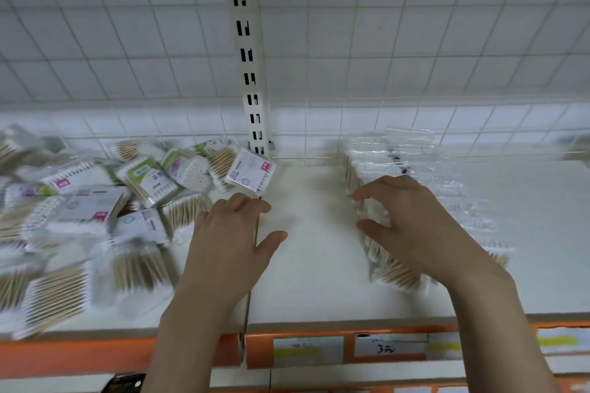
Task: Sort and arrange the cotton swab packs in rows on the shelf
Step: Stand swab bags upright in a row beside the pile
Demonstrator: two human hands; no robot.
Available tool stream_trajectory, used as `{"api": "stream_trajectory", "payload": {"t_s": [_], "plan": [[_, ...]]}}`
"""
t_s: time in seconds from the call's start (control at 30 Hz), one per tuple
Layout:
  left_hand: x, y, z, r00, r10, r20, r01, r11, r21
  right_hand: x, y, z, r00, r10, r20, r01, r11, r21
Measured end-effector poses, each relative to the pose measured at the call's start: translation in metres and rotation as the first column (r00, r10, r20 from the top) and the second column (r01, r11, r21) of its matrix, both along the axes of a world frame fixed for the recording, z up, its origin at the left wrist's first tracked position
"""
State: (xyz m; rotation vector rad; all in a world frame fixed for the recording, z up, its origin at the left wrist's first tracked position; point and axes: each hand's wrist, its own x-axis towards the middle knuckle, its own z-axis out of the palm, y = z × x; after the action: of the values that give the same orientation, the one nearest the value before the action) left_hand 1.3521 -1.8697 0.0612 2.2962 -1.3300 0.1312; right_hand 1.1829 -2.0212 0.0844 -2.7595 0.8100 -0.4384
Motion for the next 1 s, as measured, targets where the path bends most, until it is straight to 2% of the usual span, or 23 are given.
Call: {"api": "stream_trajectory", "payload": {"t_s": [0.37,0.47,0.6,0.77,1.0], "plan": [[0.030,0.008,0.002,1.000,0.025,-0.002,-0.025,1.000,-0.015,0.040,0.009,0.007,0.997,0.062,0.043,-0.062,0.998,-0.003],[0.050,0.007,0.012,0.998,0.039,0.044,-0.041,0.998,0.041,0.067,0.011,0.006,0.994,0.105,0.026,-0.105,0.994,-0.010],[0.087,0.000,0.031,0.989,0.049,0.140,-0.062,0.994,0.088,0.111,0.006,0.006,0.992,0.110,-0.060,-0.112,0.993,-0.029],[0.136,-0.016,0.046,0.982,0.024,0.189,-0.067,0.972,0.226,0.160,-0.012,0.004,0.984,0.068,-0.168,-0.074,0.997,-0.029],[0.178,-0.057,0.049,0.993,-0.061,0.101,0.019,0.929,0.369,0.197,-0.031,-0.004,0.944,0.009,-0.329,0.004,0.999,0.039]]}}
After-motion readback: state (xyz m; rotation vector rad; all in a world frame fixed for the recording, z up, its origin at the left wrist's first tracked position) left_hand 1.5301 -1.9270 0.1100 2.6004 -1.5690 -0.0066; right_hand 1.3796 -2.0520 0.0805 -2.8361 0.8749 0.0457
